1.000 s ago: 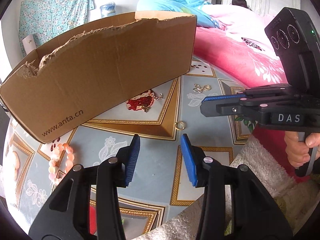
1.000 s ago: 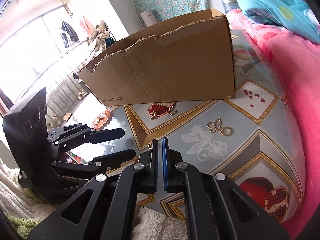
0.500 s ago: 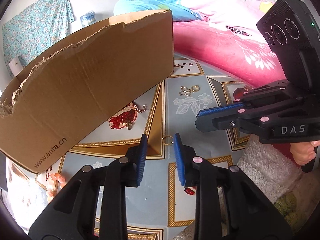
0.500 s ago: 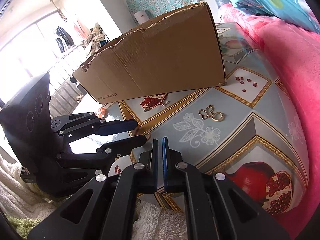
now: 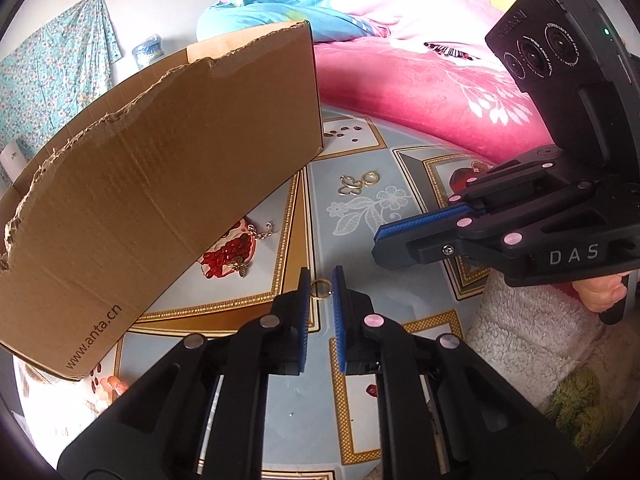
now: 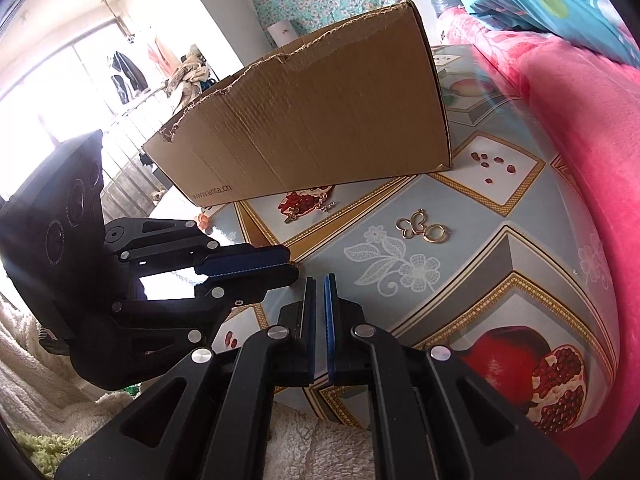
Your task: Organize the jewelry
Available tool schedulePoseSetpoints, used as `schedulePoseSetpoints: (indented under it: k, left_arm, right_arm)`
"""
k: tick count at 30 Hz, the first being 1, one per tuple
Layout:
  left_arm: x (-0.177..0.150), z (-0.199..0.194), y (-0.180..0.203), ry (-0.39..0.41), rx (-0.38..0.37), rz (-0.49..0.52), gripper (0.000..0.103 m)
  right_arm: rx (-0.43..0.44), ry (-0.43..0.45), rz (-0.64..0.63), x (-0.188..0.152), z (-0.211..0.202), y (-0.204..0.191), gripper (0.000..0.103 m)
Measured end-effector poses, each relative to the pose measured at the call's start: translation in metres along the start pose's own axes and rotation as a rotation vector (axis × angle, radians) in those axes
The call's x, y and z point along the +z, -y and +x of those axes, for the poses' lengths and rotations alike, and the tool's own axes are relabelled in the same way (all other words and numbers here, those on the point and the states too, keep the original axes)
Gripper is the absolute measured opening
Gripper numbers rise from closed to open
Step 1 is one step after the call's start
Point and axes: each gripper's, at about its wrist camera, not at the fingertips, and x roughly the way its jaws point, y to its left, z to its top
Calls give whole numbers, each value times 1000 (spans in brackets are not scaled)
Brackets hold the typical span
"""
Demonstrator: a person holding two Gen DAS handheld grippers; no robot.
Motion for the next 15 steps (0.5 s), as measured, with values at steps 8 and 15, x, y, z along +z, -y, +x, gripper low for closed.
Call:
schedulePoseSetpoints:
  k: [8, 15]
  left_arm:
    - [-3, -3, -6, 3, 6, -60, 5]
    - [-4, -7, -16, 0, -10, -157, 4]
  right_arm:
    - [-28, 16, -18, 2, -4, -3, 5]
    - [-105, 40, -57, 8, -11, -5, 23]
